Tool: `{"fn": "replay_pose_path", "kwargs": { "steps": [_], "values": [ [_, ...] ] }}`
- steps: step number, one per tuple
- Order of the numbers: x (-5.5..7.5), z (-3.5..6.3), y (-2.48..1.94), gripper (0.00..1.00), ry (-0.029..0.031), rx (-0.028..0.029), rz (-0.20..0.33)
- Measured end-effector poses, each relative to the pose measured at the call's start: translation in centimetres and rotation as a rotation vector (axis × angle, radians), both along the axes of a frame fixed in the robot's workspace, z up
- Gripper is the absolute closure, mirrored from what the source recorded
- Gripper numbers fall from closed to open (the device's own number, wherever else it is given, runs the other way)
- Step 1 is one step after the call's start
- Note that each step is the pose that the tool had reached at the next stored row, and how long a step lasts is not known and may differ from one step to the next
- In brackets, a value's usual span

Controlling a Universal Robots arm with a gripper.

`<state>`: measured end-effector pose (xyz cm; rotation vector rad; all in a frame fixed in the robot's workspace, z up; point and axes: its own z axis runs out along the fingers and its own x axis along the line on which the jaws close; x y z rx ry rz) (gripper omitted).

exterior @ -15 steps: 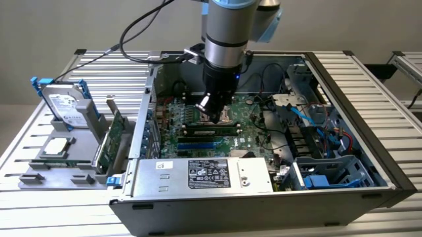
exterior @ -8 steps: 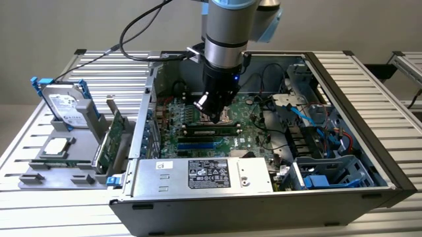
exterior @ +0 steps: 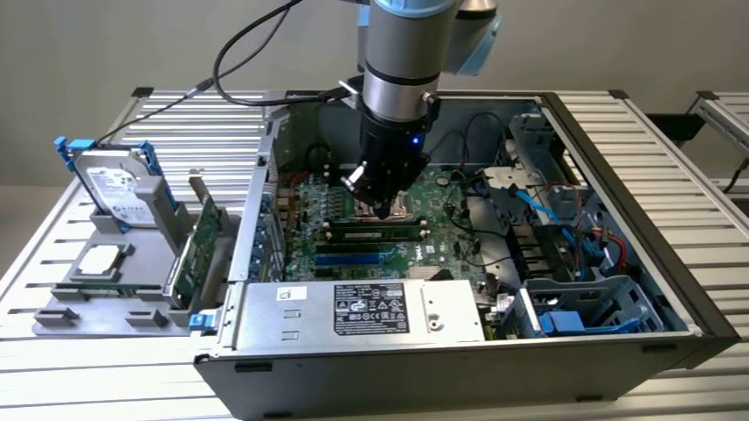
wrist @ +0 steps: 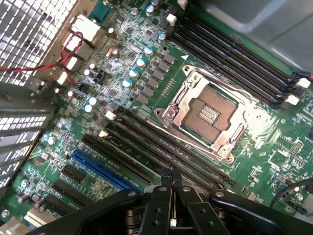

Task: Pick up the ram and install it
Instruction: 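Press down the ram until it locks into place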

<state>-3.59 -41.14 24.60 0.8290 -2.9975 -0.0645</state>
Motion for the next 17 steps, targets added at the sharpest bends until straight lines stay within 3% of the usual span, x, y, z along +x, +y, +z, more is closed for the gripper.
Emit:
{"fn": "replay_pose_path", "kwargs": {
  "steps": [17],
  "values": [
    [0.0,-0.07,0.0,0.89,0.0,0.0,-0.297]
  ]
}}
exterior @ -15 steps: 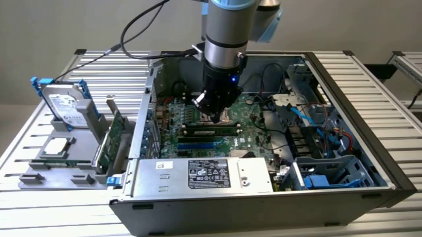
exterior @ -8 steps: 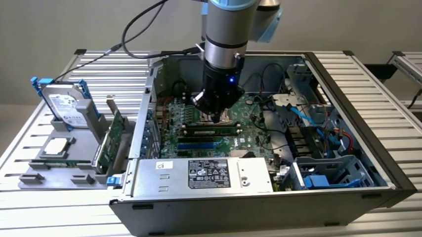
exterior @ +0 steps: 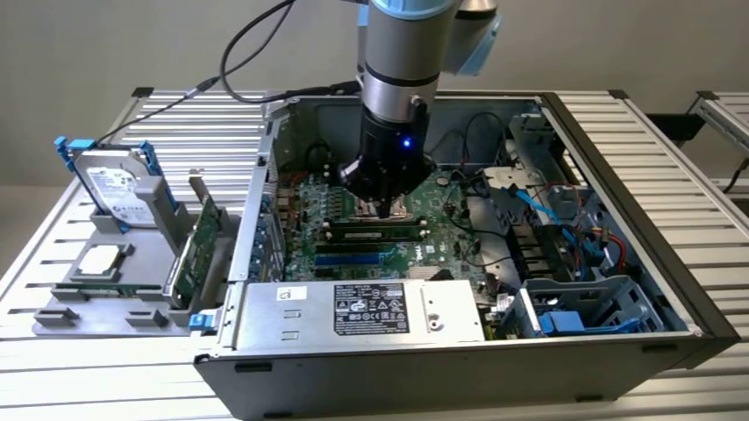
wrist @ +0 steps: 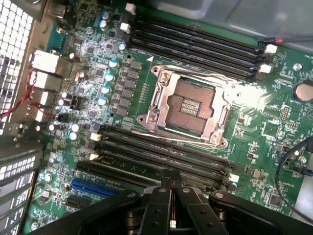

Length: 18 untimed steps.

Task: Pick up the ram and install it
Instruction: 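Press down the ram until it locks into place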

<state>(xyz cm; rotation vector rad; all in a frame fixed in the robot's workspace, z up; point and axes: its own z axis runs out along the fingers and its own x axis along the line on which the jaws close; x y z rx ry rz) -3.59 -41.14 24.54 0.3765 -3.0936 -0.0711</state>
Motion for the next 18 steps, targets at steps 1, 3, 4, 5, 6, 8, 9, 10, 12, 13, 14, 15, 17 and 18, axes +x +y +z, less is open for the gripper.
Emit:
{"fn": "replay_pose_path", "kwargs": {
  "steps": [1,3,4,5,6,8,9,10,12,13,14,15,17,18],
  "values": [
    [0.0,0.0,0.0,0.89,0.0,0.0,-0.017],
    [0.0,-0.01,0.0,0.89,0.0,0.0,-0.054],
    [0.0,-0.02,0.0,0.89,0.0,0.0,-0.071],
    [0.0,-0.02,0.0,0.89,0.0,0.0,-0.088],
    [0.0,-0.01,0.0,0.89,0.0,0.0,-0.103],
    [0.0,-0.02,-0.07,0.89,0.0,0.0,-0.12],
    [0.0,-0.01,-0.14,0.89,0.0,-0.0001,-0.125],
    [0.0,-0.01,-0.23,0.89,0.0,0.0,-0.129],
    [0.0,-0.01,-0.43,0.89,0.0,-0.0001,-0.136],
    [0.0,-0.02,-0.53,0.89,0.0,0.0,-0.139],
    [0.0,-0.01,-0.66,0.89,0.0,0.0,-0.142],
    [0.0,-0.01,-0.81,0.89,-0.0001,0.0001,-0.144],
    [0.0,0.0,-1.11,0.89,0.0,0.0,-0.147],
    [0.0,0.0,-1.26,0.89,0.0,0.0,-0.148]
  ]
}}
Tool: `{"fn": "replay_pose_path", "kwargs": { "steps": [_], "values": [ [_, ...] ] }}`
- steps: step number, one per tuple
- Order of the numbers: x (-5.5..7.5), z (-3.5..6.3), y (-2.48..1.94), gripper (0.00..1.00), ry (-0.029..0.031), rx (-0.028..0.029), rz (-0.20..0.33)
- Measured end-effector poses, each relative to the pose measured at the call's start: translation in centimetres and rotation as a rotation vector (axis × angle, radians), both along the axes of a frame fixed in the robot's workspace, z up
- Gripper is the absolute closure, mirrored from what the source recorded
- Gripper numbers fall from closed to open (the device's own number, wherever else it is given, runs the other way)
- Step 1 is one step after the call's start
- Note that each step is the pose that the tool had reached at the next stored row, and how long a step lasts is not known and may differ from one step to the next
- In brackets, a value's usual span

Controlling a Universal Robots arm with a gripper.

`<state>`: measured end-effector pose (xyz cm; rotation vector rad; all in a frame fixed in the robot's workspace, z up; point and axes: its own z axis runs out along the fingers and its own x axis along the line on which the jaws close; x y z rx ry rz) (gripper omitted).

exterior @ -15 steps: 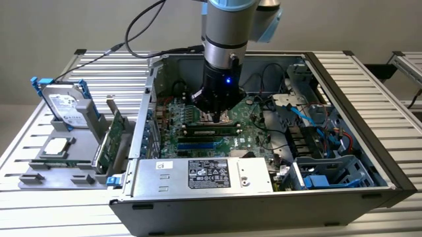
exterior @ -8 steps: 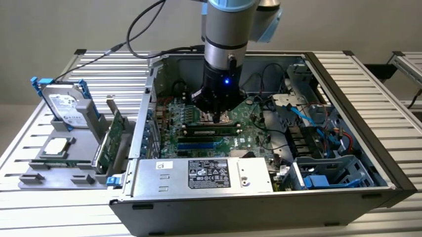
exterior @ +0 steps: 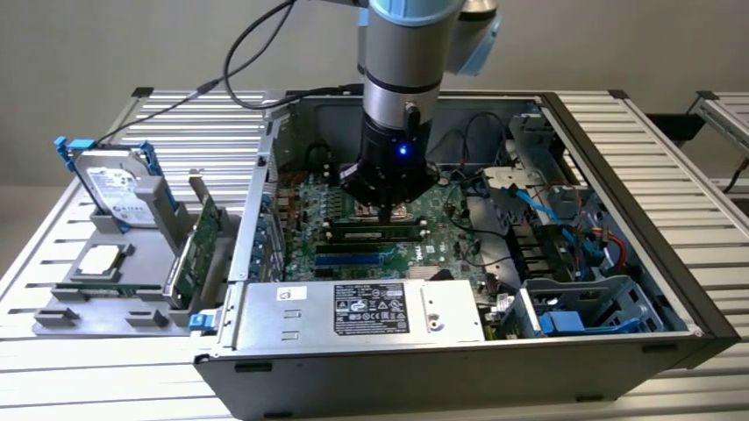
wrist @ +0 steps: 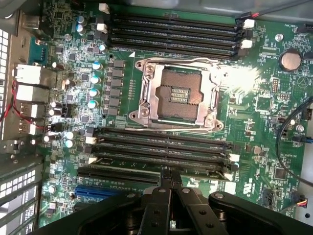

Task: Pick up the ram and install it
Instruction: 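Press down the ram until it locks into place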

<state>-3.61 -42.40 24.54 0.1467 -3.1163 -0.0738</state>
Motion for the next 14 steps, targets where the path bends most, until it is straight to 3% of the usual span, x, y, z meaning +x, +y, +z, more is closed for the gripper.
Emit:
{"fn": "replay_pose_path", "kwargs": {
  "steps": [7,9,14],
  "values": [
    [-0.63,0.13,-0.58,0.89,0.0001,0.0013,-0.004],
    [-0.63,0.13,-0.59,0.89,0.0,0.0078,-0.004],
    [-0.63,0.12,-0.59,0.89,0.0,0.0081,-0.004]
  ]
}}
